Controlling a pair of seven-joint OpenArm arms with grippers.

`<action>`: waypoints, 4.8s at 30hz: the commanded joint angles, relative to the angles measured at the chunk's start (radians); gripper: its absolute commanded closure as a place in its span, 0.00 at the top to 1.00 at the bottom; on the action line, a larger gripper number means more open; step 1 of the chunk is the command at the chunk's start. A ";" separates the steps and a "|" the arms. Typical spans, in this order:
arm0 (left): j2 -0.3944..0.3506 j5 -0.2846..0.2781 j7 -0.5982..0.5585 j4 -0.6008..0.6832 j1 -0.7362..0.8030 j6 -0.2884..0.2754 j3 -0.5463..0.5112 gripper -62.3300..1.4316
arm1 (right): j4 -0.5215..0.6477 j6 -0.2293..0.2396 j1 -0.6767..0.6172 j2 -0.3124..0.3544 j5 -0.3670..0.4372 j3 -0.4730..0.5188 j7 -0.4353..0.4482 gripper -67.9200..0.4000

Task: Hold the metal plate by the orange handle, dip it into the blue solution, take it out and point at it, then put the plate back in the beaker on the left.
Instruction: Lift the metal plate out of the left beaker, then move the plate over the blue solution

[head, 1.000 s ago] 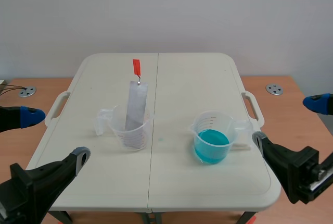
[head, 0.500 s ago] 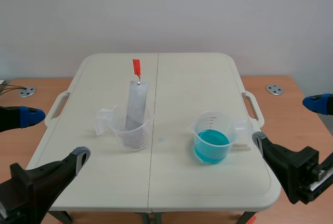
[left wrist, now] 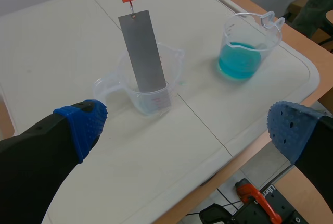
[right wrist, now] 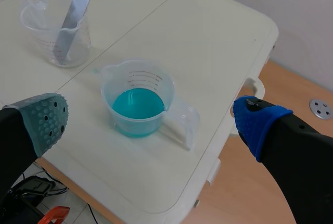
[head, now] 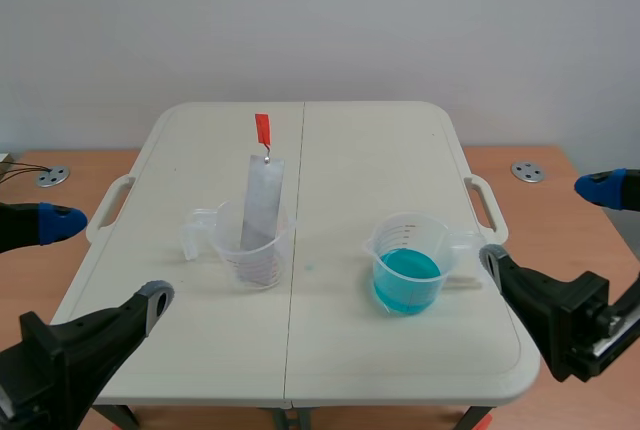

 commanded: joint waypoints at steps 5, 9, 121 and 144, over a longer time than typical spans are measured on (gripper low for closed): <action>0.005 -0.010 -0.016 0.011 -0.003 0.002 0.002 0.87 | 0.018 0.014 0.030 0.002 0.005 -0.005 0.011 0.98; 0.005 -0.009 -0.012 0.011 -0.003 0.006 0.002 0.08 | 0.010 0.014 0.056 0.002 0.004 -0.037 0.010 0.98; -0.134 0.065 0.039 -0.436 0.346 0.178 0.057 0.05 | -1.083 0.071 1.268 -0.544 0.049 -0.694 -0.172 0.32; -0.134 0.065 0.040 -0.436 0.346 0.178 0.057 0.05 | -1.083 0.196 1.262 -0.547 0.049 -0.770 -0.072 0.02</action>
